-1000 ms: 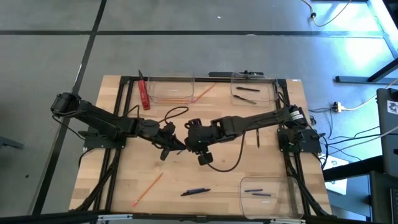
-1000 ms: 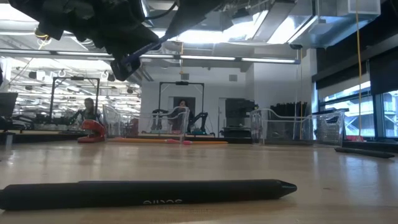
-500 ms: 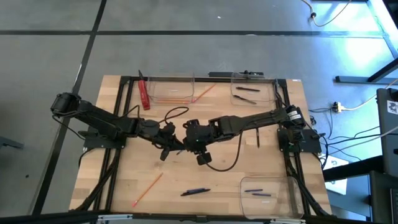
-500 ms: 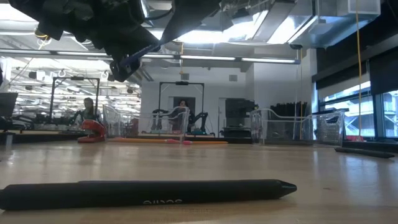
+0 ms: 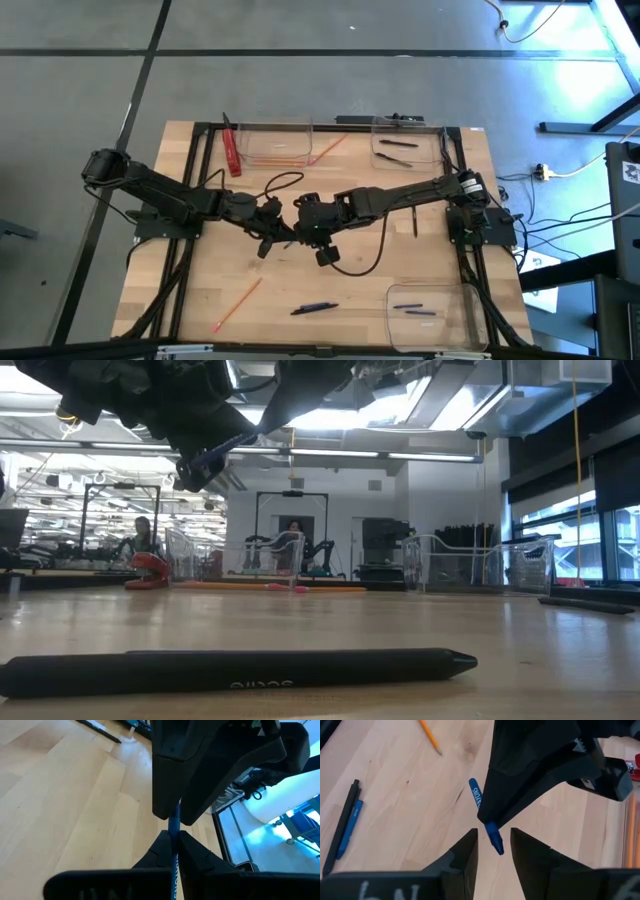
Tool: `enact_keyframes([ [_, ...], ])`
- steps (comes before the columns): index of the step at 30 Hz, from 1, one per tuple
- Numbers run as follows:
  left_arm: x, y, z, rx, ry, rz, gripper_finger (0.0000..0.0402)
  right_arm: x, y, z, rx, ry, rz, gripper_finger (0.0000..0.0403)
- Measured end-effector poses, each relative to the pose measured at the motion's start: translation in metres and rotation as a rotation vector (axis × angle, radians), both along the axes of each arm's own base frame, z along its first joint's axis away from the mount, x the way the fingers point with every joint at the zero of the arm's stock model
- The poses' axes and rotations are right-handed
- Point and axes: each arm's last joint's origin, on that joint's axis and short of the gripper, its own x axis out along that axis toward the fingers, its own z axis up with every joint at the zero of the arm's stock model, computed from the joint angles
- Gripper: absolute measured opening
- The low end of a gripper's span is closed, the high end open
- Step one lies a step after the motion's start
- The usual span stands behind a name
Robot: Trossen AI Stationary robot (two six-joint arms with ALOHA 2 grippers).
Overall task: Sort crayons/erasers/pens/pencils in bins
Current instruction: Put the blue crayon into the bottom transparent bin
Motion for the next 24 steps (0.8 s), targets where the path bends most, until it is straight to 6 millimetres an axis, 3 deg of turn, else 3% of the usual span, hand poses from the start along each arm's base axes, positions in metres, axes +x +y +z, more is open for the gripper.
enact_keyframes([
  [12, 0.0000, 0.0000, 0.0000, 0.000, 0.000, 0.000, 0.0000, 0.0008, 0.0001, -0.0015, -0.001, 0.001, 0.000, 0.0112],
  [24, -0.0001, 0.0000, -0.0003, 0.000, 0.001, -0.001, 0.0000, 0.0008, 0.0002, -0.0015, 0.001, 0.002, 0.001, 0.0043],
])
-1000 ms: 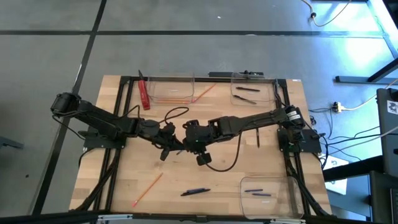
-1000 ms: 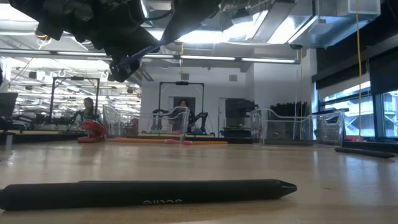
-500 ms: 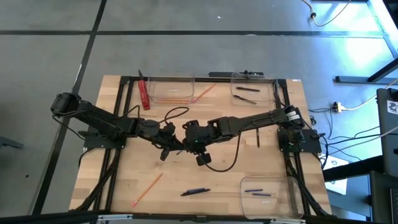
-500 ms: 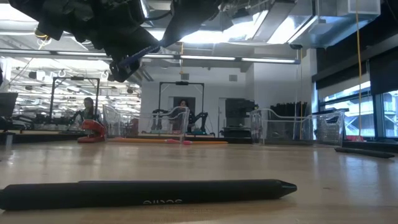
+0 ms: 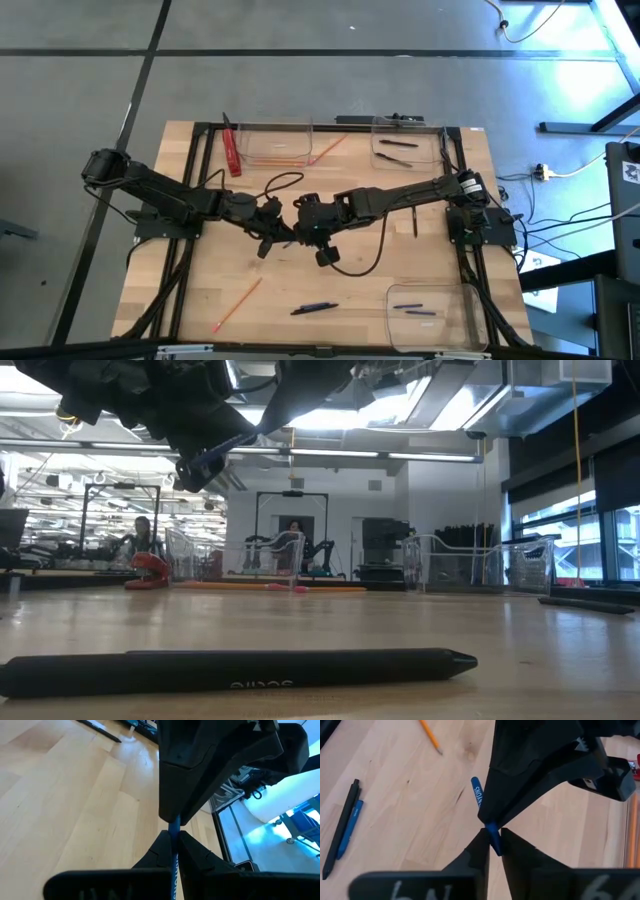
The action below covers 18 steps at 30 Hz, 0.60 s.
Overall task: Sort crayons/erasers/pens/pencils in bins
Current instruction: Put the blue crayon into the bottom transparent bin
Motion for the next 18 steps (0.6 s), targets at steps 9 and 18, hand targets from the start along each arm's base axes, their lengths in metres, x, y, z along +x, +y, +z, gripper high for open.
enact_keyframes([
  [9, 0.0000, -0.0001, 0.0000, 0.000, 0.000, -0.001, 0.0000, -0.0001, 0.0002, 0.0000, 0.001, 0.001, 0.000, 0.0034],
  [18, 0.0000, -0.0001, 0.0000, 0.000, 0.000, 0.000, 0.0004, -0.0001, 0.0002, 0.0000, 0.000, 0.000, 0.000, 0.0031],
])
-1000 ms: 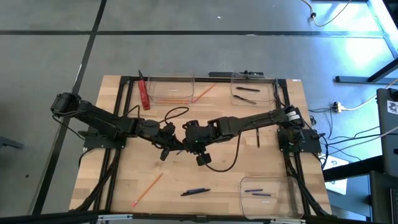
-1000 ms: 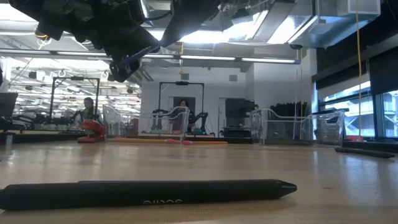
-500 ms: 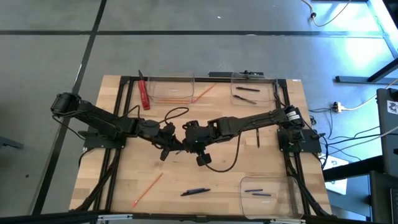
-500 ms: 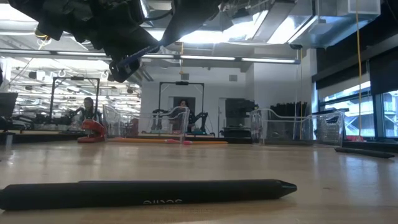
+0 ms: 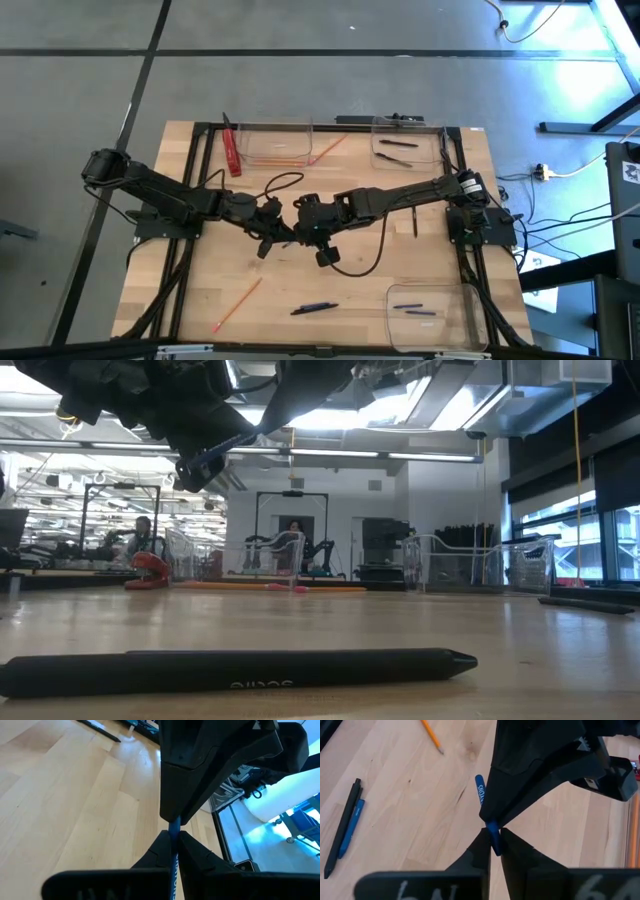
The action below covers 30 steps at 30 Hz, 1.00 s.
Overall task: Sort crayons/erasers/pens/pencils in bins
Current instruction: Put the blue crayon into the bottom transparent bin
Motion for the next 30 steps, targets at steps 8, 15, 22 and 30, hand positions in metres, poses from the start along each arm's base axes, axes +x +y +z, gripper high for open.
enact_keyframes([
  [8, 0.0000, 0.0002, 0.0000, -0.001, 0.001, 0.004, 0.0006, 0.0000, 0.0000, 0.0000, -0.001, 0.000, -0.001, 0.0032],
  [15, 0.0000, 0.0002, -0.0002, 0.006, 0.001, 0.003, 0.0026, 0.0001, 0.0000, 0.0001, -0.002, -0.001, -0.001, 0.0032],
  [22, -0.0001, 0.0006, -0.0007, 0.001, 0.007, 0.009, 0.0084, 0.0009, -0.0001, 0.0007, -0.001, -0.012, -0.004, 0.0032],
  [30, -0.0030, 0.0012, -0.0079, 0.042, 0.081, -0.003, 0.0115, -0.0002, -0.0004, 0.0046, 0.026, 0.002, -0.042, 0.0029],
])
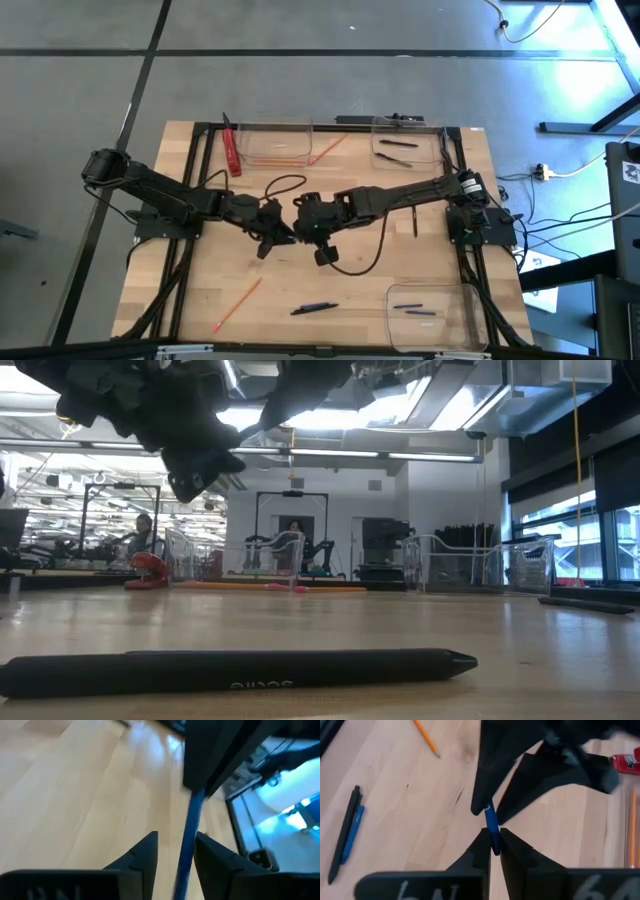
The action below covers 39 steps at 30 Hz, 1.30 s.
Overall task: Sort crayons/erasers/pens/pencils in bins
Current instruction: Put the blue crayon into the bottom transparent bin
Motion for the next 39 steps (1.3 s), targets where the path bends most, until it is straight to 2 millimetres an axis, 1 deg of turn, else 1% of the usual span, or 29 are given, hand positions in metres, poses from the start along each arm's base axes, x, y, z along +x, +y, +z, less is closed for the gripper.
enact_keyframes([
  [5, -0.001, 0.000, -0.003, 0.020, 0.030, 0.000, 0.0113, -0.004, -0.001, 0.009, 0.013, 0.041, -0.030, 0.0031],
  [12, -0.004, 0.001, 0.001, 0.101, 0.007, -0.027, 0.0115, -0.009, -0.002, 0.031, 0.047, 0.055, -0.081, 0.0027],
  [17, -0.015, 0.004, 0.010, 0.188, 0.001, -0.017, 0.0112, -0.016, -0.003, 0.051, 0.090, 0.084, -0.144, 0.0030],
  [23, -0.033, 0.006, 0.029, 0.251, -0.065, -0.011, 0.0115, -0.035, 0.002, 0.077, 0.143, 0.173, -0.198, 0.0026],
  [26, -0.041, 0.003, 0.041, 0.263, -0.133, -0.037, 0.0113, -0.046, 0.009, 0.088, 0.201, 0.235, -0.200, 0.0027],
  [29, -0.048, -0.002, 0.049, 0.272, -0.184, -0.059, 0.0113, -0.058, 0.020, 0.093, 0.247, 0.309, -0.204, 0.0027],
  [33, -0.053, -0.011, 0.052, 0.289, -0.214, -0.082, 0.0112, -0.071, 0.038, 0.092, 0.291, 0.418, -0.221, 0.0024],
  [36, -0.054, -0.015, 0.056, 0.298, -0.208, -0.103, 0.0112, -0.081, 0.050, 0.090, 0.303, 0.489, -0.284, 0.0028],
  [39, -0.053, -0.019, 0.071, 0.329, -0.197, -0.113, 0.0112, -0.087, 0.062, 0.090, 0.369, 0.527, -0.324, 0.0029],
])
